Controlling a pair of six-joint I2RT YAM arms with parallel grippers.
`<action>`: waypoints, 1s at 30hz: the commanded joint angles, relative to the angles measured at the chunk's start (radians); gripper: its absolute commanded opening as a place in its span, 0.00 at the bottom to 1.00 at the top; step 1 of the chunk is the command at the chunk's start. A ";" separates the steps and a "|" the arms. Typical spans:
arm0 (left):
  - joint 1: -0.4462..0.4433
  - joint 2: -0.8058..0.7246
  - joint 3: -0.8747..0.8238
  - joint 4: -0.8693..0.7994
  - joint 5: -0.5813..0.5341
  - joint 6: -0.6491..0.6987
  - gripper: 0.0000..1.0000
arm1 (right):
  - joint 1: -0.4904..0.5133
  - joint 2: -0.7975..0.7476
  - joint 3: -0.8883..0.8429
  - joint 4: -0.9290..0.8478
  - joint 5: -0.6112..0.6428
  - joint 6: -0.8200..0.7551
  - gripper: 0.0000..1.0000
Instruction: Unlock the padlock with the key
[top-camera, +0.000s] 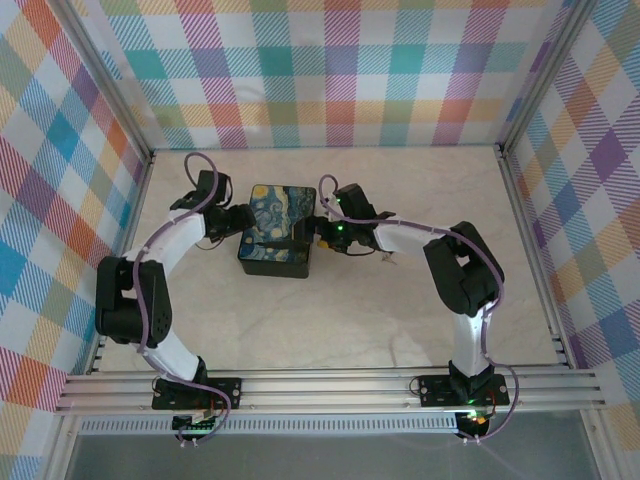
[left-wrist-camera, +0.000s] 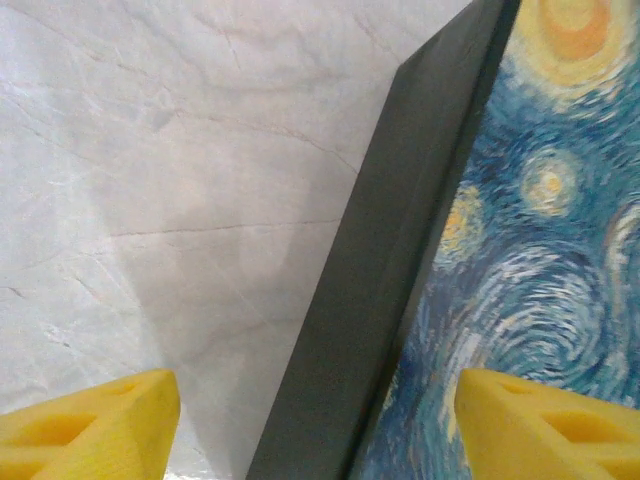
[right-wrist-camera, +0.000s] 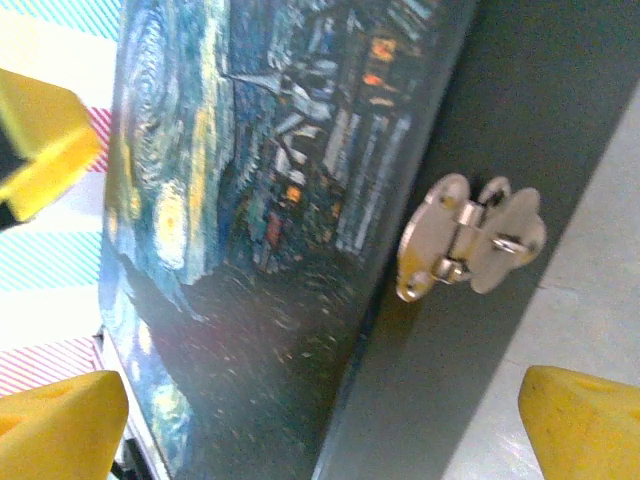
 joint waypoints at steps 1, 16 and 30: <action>0.012 -0.082 0.015 -0.030 -0.030 0.029 0.75 | -0.005 -0.079 0.010 -0.077 0.025 -0.079 1.00; 0.010 -0.203 -0.055 -0.072 -0.045 0.050 1.00 | -0.051 -0.158 -0.066 -0.026 0.033 -0.128 0.96; 0.008 -0.225 -0.016 -0.145 -0.054 0.066 1.00 | 0.114 -0.053 0.014 0.023 0.027 -0.063 0.88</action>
